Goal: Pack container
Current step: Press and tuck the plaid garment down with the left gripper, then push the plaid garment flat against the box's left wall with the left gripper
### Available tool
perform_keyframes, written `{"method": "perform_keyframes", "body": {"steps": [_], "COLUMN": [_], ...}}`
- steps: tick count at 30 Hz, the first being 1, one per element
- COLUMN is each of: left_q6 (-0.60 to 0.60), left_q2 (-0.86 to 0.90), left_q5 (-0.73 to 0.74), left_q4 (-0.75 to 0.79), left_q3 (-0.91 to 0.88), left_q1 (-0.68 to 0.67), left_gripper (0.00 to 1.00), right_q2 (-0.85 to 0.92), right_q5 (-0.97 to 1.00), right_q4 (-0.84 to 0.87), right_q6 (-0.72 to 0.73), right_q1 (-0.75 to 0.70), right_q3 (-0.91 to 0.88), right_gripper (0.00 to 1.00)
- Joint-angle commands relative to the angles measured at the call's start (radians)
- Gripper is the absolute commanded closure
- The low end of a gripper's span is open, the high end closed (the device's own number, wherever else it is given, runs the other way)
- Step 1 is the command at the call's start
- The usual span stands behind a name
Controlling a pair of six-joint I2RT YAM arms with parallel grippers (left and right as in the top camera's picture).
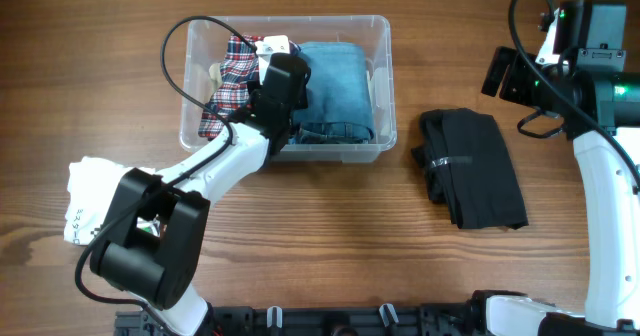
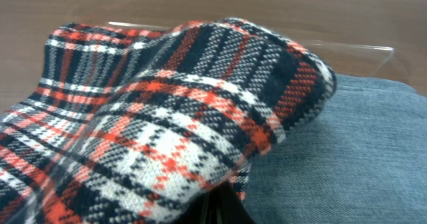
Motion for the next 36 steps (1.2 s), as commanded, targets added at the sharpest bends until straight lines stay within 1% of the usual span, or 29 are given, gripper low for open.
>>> {"method": "perform_keyframes", "body": {"steps": [1,3,6,7,9,12,18,20,22,23,25,27,30,32,34,36], "left_q6": [0.016,0.016,0.019,0.044,0.101,0.099,0.091,0.063,0.054,0.054,0.054,0.046,-0.007,-0.022,-0.022,-0.021], "left_q2": [0.005,-0.006,-0.028,-0.029,-0.029,-0.029,-0.027,-0.027,-0.027,-0.031,-0.042,-0.065,-0.109,-0.154,-0.195,-0.227], "left_q5": [-0.035,-0.058,-0.199,-0.224,-0.226,-0.225,-0.233,-0.232,-0.184,-0.089,0.016,0.132,0.2,0.203,0.203,0.202], "left_q4": [0.003,0.003,-0.002,-0.003,-0.023,-0.067,-0.093,-0.102,-0.089,-0.064,-0.035,0.008,0.045,0.047,0.042,0.035], "left_q3": [0.001,0.001,0.001,0.001,0.001,0.001,0.001,0.001,0.001,0.001,0.001,0.001,0.001,0.001,0.001,0.001], "left_q1": [-0.019,-0.03,-0.046,-0.048,-0.048,-0.044,-0.021,-0.016,-0.018,-0.027,-0.039,-0.055,-0.061,-0.058,-0.048,-0.037], "left_gripper": [0.96,0.96,0.96,0.96,0.96,0.96,0.96,0.96,0.95,0.87,0.73,0.67,0.61,0.55,0.53,0.58], "right_q2": [0.008,0.008,0.008,0.008,0.008,0.008,0.008,0.008,0.008,0.008,0.008,0.008,0.008,0.008,0.008,0.008], "right_q5": [0.017,0.017,0.017,0.017,0.017,0.017,0.017,0.017,0.017,0.017,0.017,0.017,0.017,0.017,0.017,0.017], "right_q4": [0.003,0.003,0.002,0.003,0.003,0.003,0.003,0.003,0.003,0.003,0.003,0.003,0.002,0.003,0.003,0.003], "right_q6": [-0.012,-0.012,-0.012,-0.012,-0.012,-0.012,-0.013,-0.012,-0.012,-0.012,-0.012,-0.012,-0.012,-0.012,-0.012,-0.012], "right_q1": [-0.003,-0.003,-0.003,-0.003,-0.003,-0.003,-0.003,-0.003,-0.003,-0.003,-0.003,-0.003,-0.003,-0.003,-0.003,-0.003], "right_q3": [-0.005,-0.005,-0.005,-0.005,-0.005,-0.005,-0.005,-0.005,-0.005,-0.005,-0.005,-0.005,-0.005,-0.005,-0.005,-0.005], "right_gripper": [0.0,0.0,0.01,0.0,0.0,0.0,0.0,0.0,0.0,0.0,0.0,0.0,0.0,0.0,0.0,0.0]}}
